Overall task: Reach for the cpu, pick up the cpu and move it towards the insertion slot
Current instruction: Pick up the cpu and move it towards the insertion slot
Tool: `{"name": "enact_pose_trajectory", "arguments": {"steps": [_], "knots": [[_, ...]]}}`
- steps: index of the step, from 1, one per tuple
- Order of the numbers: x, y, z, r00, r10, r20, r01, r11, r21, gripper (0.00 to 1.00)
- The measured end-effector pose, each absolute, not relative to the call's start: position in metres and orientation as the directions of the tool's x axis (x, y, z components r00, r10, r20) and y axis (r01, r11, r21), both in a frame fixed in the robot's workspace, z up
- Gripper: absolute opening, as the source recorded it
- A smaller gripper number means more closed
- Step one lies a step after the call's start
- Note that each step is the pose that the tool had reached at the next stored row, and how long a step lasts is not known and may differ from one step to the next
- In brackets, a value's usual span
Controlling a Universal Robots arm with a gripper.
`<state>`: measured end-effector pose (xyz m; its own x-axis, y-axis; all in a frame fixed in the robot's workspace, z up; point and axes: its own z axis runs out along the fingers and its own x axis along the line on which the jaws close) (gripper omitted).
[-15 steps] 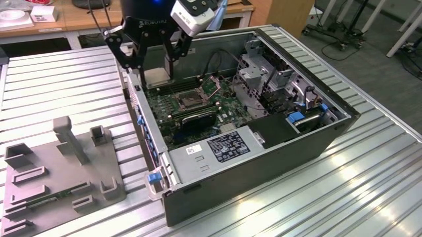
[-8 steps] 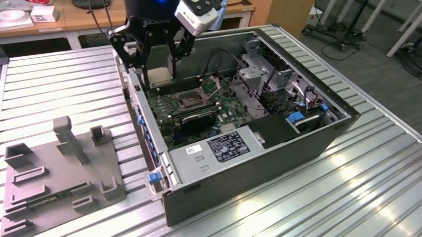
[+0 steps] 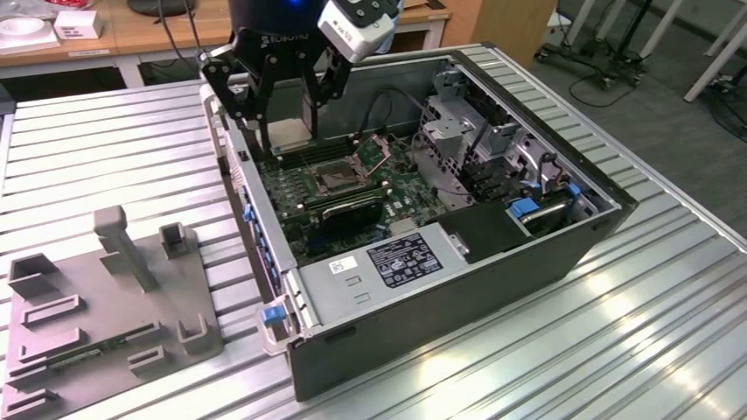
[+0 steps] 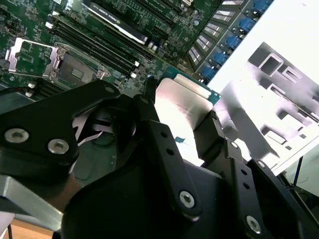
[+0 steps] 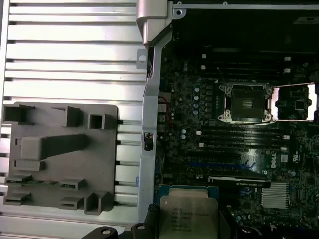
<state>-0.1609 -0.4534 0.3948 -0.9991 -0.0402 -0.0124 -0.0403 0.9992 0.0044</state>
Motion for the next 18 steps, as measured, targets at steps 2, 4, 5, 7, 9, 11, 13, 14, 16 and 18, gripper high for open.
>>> {"name": "enact_pose_trajectory", "arguments": {"steps": [2, 4, 5, 7, 9, 11, 13, 14, 16, 18], "knots": [[-0.159, -0.453, 0.395, -0.999, -0.040, -0.012, -0.040, 0.999, 0.004, 0.55], [-0.158, -0.453, 0.395, -0.999, -0.040, -0.012, -0.040, 0.999, 0.004, 0.55], [-0.157, -0.453, 0.395, -0.999, -0.040, -0.012, -0.040, 0.999, 0.004, 0.55], [-0.155, -0.453, 0.395, -0.999, -0.040, -0.012, -0.040, 0.999, 0.004, 0.55], [-0.154, -0.453, 0.395, -0.999, -0.040, -0.012, -0.040, 0.999, 0.004, 0.55], [-0.152, -0.453, 0.395, -0.999, -0.040, -0.012, -0.040, 0.999, 0.004, 0.55], [-0.151, -0.453, 0.395, -0.999, -0.040, -0.012, -0.040, 0.999, 0.004, 0.55], [-0.150, -0.453, 0.395, -0.999, -0.040, -0.012, -0.040, 0.999, 0.004, 0.55], [-0.148, -0.453, 0.395, -0.999, -0.040, -0.012, -0.040, 0.999, 0.004, 0.55], [-0.148, -0.453, 0.395, -0.999, -0.040, -0.012, -0.040, 0.999, 0.004, 0.55]]}}
